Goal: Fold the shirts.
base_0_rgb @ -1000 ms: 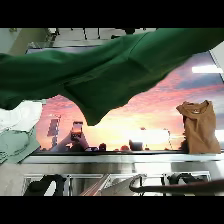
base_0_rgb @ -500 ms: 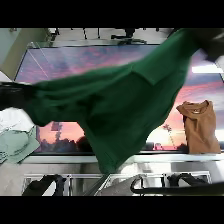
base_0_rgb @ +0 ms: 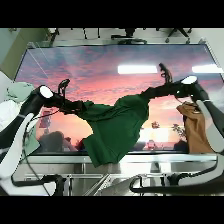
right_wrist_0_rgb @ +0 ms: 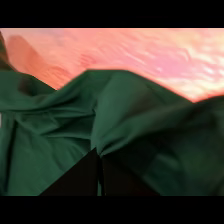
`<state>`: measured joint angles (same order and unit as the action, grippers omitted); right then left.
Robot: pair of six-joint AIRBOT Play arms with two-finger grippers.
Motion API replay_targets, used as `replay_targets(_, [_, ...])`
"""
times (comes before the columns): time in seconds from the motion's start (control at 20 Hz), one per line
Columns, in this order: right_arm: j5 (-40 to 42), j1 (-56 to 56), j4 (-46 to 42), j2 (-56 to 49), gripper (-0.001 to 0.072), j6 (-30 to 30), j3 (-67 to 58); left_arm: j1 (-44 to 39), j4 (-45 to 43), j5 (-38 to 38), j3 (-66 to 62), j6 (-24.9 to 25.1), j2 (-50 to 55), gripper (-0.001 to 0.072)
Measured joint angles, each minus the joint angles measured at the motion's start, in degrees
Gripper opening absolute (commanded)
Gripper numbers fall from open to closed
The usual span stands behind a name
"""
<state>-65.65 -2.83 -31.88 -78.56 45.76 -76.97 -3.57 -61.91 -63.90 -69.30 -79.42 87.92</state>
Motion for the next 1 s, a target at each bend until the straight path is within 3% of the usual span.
replay_targets(0.35, [1.03,0.04,-0.20,-1.90,0.0019,-1.92,1.03,9.01,4.46,-11.17,-13.66,1.11,9.66,0.0701])
replay_targets(0.7, [1.07,0.04,-0.44,-1.73,0.0020,-2.36,1.14,6.51,10.12,-12.76,-14.12,3.23,10.62,0.0700])
replay_targets(0.75, [1.09,0.04,-0.44,-1.73,0.0019,-2.36,1.14,5.60,10.58,-12.74,-14.38,3.48,10.64,0.0616])
replay_targets(0.85, [1.09,0.04,-0.44,-1.73,0.0020,-2.36,1.14,3.69,10.67,-11.91,-14.73,3.89,10.71,0.0318])
replay_targets(0.9, [1.09,0.04,-0.44,-1.73,0.0019,-2.36,1.14,2.86,9.64,-10.95,-14.82,4.07,10.73,0.0123])
replay_targets(0.95, [1.09,0.04,-0.44,-1.73,0.0020,-2.36,1.14,2.16,8.26,-10.05,-14.91,4.09,10.75,0.0015])
replay_targets(1.0, [1.14,0.04,-0.44,-1.73,0.0020,-2.34,1.14,1.68,6.67,-9.18,-14.97,4.31,10.75,0.0014])
